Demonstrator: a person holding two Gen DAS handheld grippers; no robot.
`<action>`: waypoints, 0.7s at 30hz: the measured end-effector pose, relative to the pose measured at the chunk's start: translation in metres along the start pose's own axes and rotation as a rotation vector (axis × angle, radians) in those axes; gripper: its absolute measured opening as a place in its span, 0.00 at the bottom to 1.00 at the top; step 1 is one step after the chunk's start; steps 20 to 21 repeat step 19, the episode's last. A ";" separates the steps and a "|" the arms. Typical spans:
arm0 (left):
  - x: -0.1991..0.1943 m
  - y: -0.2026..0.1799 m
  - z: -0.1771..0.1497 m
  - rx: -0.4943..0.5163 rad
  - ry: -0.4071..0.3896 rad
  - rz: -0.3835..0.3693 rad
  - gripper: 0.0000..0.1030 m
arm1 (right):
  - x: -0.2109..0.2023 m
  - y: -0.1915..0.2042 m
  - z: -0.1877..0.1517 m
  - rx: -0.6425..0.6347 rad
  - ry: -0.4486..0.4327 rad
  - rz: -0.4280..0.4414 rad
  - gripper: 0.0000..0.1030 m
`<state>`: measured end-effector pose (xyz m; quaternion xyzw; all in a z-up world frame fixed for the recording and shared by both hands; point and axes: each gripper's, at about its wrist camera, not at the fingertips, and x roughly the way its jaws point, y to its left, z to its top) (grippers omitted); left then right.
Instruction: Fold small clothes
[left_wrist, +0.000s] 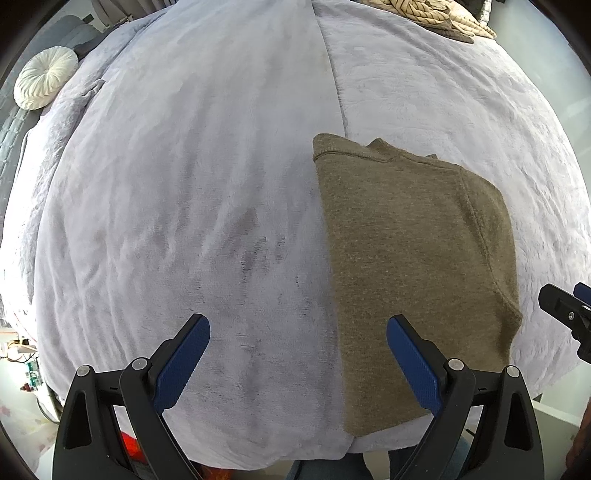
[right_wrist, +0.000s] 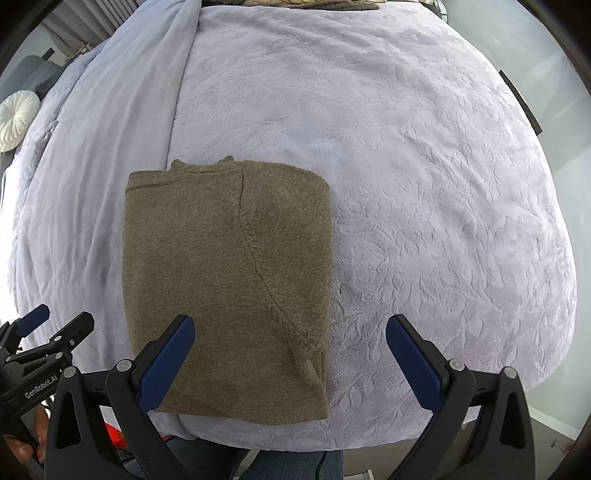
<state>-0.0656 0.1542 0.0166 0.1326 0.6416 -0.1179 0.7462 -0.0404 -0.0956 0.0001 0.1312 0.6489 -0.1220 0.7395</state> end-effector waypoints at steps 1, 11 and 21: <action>0.000 0.000 0.000 -0.002 0.000 0.001 0.94 | 0.000 0.000 0.001 -0.002 0.000 0.000 1.00; 0.001 0.000 -0.001 -0.003 -0.005 0.011 0.94 | 0.000 0.003 -0.002 -0.001 0.000 -0.001 1.00; 0.001 0.002 -0.002 0.009 -0.010 -0.004 0.94 | 0.003 0.007 -0.005 0.002 0.007 -0.001 1.00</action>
